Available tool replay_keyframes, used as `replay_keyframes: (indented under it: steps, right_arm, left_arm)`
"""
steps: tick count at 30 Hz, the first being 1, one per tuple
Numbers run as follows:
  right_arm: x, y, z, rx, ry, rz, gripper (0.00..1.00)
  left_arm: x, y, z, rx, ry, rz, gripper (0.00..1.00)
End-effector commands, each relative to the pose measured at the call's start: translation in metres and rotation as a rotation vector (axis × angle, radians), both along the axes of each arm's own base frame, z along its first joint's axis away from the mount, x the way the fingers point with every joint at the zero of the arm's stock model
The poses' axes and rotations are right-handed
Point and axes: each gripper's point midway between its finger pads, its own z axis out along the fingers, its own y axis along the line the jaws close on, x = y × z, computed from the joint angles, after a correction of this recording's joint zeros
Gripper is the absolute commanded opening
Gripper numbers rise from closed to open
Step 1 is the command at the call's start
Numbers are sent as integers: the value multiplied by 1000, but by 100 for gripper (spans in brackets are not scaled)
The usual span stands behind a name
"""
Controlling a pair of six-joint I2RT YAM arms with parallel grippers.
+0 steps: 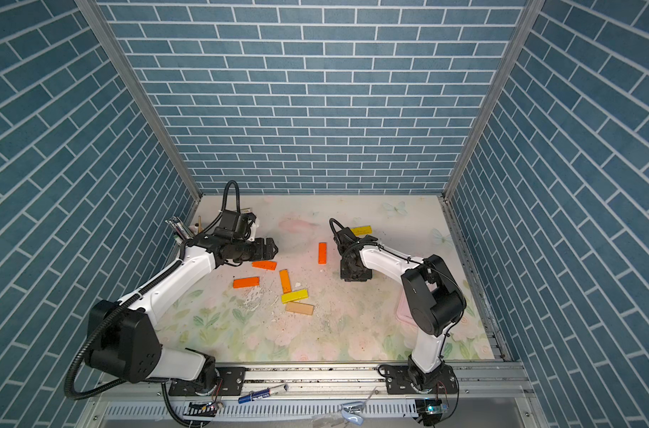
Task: Assemble the number 6 with building blocks
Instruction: Adjust the building block at the center of the board.
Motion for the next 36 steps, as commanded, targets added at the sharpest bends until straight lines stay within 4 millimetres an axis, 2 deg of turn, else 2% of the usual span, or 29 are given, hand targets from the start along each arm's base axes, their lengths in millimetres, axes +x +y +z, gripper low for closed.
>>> replay_keyframes:
  steps: [1, 8, 16, 36]
  right_arm:
    - [1, 10, 1, 55, -7, -33, 30]
    - [5, 16, -11, 51, 6, -31, 30]
    - [5, 13, -22, 25, 16, -35, 30]
    - [14, 17, -26, 13, 9, -31, 31]
  left_arm:
    - [3, -2, 7, -8, -9, -6, 95]
    - [3, -4, 7, -13, -8, -12, 95]
    - [3, -6, 5, -21, -2, -16, 95]
    - [3, -8, 6, -34, -2, -24, 95]
